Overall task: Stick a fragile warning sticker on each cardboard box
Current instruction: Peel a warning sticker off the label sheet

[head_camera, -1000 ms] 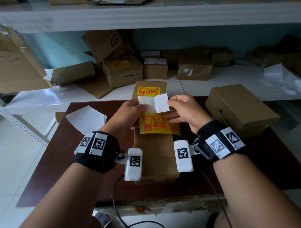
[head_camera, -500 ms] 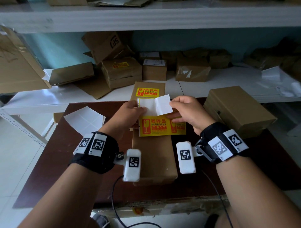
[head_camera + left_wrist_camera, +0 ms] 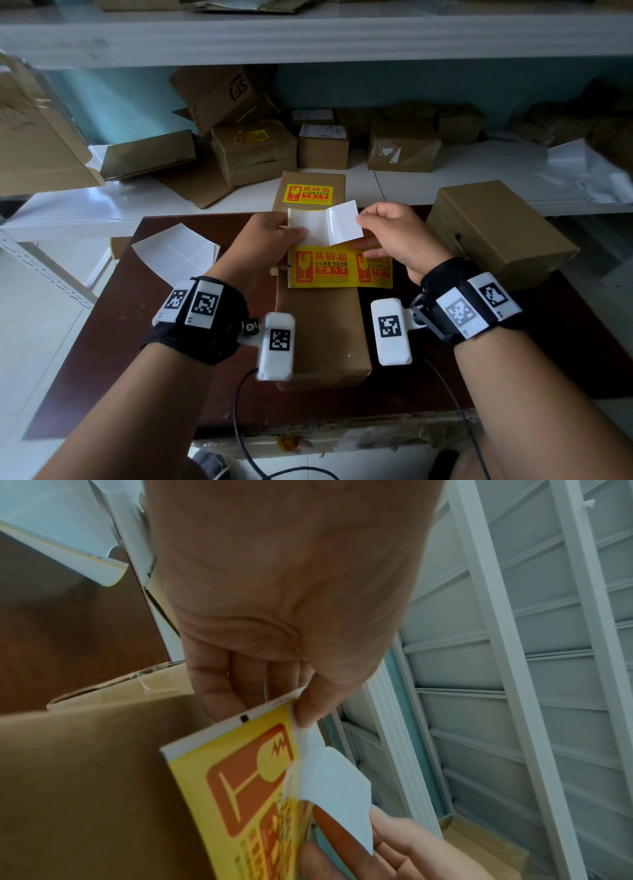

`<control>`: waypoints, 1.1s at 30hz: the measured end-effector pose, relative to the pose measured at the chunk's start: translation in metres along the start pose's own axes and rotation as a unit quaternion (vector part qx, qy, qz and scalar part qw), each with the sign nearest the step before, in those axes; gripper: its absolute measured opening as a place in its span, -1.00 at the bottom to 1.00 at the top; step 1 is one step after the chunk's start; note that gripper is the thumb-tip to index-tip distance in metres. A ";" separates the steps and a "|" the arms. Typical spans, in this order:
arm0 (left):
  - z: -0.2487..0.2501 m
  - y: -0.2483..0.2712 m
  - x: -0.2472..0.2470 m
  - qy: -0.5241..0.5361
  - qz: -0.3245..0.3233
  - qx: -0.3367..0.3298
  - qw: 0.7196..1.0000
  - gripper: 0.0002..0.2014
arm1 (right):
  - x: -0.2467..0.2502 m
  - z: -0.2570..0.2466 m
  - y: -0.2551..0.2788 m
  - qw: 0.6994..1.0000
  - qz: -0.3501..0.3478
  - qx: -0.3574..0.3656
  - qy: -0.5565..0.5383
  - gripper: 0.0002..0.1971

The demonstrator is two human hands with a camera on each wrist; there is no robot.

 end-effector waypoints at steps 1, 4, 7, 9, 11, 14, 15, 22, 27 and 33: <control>0.000 0.000 0.000 -0.002 -0.001 0.000 1.000 -0.89 | 0.000 0.000 0.000 1.000 0.001 0.000 0.001 -0.85; 0.000 0.001 0.000 -0.005 -0.008 0.001 1.000 -0.89 | 0.000 0.001 -0.001 1.000 0.005 -0.001 0.003 -0.85; 0.001 0.001 -0.001 -0.002 -0.011 -0.001 1.000 -0.89 | 0.000 0.001 -0.002 1.000 0.006 -0.003 0.003 -0.85; 0.001 0.001 0.000 -0.008 -0.008 -0.006 1.000 -0.90 | -0.001 0.001 -0.002 1.000 0.003 -0.004 -0.002 -0.86; 0.001 0.001 0.000 -0.013 -0.005 -0.010 1.000 -0.90 | -0.001 0.001 -0.002 1.000 0.004 -0.004 -0.004 -0.86; 0.000 0.001 -0.001 -0.014 -0.006 -0.007 1.000 -0.88 | 0.000 0.002 -0.003 1.000 0.008 -0.004 0.002 -0.86; -0.001 0.001 -0.001 -0.013 -0.004 -0.006 1.000 -0.88 | 0.000 0.002 -0.004 1.000 0.009 -0.004 0.004 -0.86; -0.003 -0.003 0.000 -0.003 0.006 0.002 1.000 -0.85 | 0.002 0.004 -0.005 1.000 0.014 -0.006 0.006 -0.85; -0.005 -0.005 0.001 -0.003 0.010 0.001 1.000 -0.87 | 0.003 0.004 -0.006 1.000 0.018 -0.004 0.006 -0.85; -0.008 -0.006 0.003 0.004 0.010 0.003 1.000 -0.86 | 0.007 0.003 -0.006 1.000 0.027 -0.005 0.001 -0.82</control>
Point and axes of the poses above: each hand's wrist, its own y-axis away from the middle knuckle, its own x-axis out of the back of the hand, z = x × y, the point moved 5 cm from there along -y, towards the middle knuckle, and after that the axes turned 11 degrees about -x, right-handed, at the moved point
